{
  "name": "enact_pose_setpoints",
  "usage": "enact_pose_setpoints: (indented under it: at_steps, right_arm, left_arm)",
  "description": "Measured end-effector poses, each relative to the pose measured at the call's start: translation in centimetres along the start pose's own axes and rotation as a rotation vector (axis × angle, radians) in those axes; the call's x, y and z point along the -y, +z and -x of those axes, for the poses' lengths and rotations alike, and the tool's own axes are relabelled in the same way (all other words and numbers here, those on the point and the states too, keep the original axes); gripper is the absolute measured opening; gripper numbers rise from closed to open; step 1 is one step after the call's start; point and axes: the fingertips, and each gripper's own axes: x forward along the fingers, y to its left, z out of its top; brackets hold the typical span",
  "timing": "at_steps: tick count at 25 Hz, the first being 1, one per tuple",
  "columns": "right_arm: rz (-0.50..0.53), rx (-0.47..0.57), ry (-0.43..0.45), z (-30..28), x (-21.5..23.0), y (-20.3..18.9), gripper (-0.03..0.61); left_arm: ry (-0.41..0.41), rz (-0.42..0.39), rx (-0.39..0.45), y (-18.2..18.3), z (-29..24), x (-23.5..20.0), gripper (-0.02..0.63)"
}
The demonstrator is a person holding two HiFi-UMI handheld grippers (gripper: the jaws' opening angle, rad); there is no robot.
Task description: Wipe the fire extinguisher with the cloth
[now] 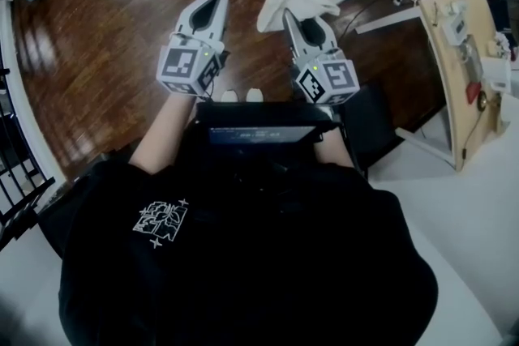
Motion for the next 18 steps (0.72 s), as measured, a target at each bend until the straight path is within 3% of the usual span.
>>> enact_pose_setpoints:
  at_steps: [18]
  right_arm:
    - [-0.038, -0.029, 0.072, -2.0, 5.0, -0.8, 0.1]
  left_arm:
    - [0.072, -0.005, -0.06, -1.6, -4.1, 0.1, -0.002]
